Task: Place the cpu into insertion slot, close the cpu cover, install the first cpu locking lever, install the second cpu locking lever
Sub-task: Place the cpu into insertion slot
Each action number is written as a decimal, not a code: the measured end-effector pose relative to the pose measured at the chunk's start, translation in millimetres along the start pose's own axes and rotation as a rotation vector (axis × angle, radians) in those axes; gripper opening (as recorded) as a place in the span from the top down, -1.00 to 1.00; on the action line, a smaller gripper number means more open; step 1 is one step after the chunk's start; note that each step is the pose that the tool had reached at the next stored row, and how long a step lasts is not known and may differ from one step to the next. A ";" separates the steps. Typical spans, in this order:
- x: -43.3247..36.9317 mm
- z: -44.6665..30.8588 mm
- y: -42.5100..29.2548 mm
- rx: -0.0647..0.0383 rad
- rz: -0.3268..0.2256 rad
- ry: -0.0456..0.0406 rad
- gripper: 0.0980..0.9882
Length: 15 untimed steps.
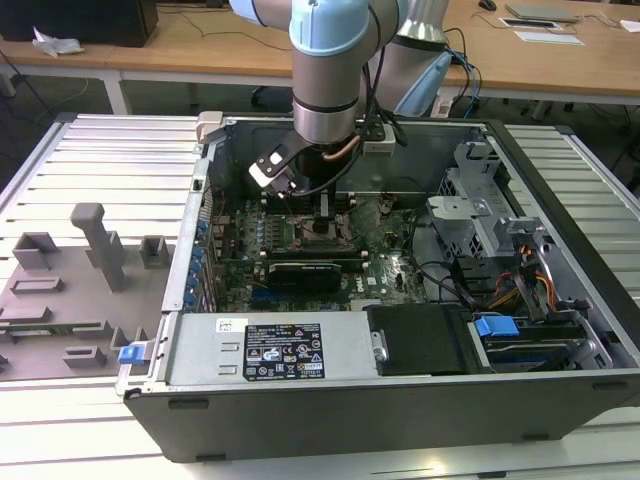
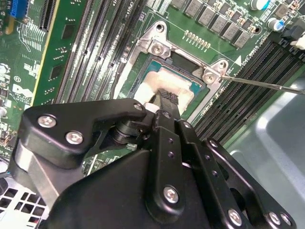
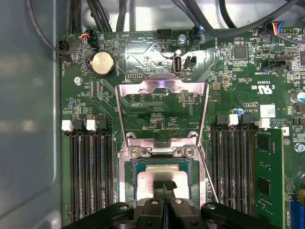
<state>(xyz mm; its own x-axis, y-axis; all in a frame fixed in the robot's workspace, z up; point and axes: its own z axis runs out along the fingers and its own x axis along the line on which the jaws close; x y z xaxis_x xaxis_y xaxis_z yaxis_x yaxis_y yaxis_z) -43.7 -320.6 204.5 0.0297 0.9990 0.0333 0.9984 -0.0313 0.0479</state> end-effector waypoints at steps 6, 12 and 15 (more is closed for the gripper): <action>0.5 -14.2 0.6 0.000 0.000 -0.0024 0.98; 1.6 -32.1 1.4 0.000 0.000 -0.0059 0.98; 2.3 -41.8 1.9 0.000 0.000 -0.0088 0.98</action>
<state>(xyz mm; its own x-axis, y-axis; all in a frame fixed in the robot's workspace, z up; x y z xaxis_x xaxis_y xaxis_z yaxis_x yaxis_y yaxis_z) -43.8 -319.7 246.3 0.0297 0.9993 0.0245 0.9984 -0.0308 0.0478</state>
